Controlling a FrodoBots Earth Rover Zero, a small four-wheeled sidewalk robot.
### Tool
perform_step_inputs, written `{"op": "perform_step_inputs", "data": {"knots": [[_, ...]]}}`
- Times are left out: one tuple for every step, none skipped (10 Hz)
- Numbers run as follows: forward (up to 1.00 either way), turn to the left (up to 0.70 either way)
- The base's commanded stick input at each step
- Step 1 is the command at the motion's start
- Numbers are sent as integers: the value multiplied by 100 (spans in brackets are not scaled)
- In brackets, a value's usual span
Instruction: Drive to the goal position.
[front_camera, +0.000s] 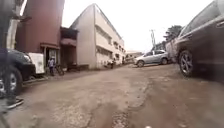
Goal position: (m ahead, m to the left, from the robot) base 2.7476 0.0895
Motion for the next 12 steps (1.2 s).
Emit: {"op": "perform_step_inputs", "data": {"knots": [[50, 0], [50, 0], [50, 0], [50, 0], [50, 0], [50, 0], [50, 0], [50, 0], [50, 0], [50, 0], [50, 0], [50, 0]]}}
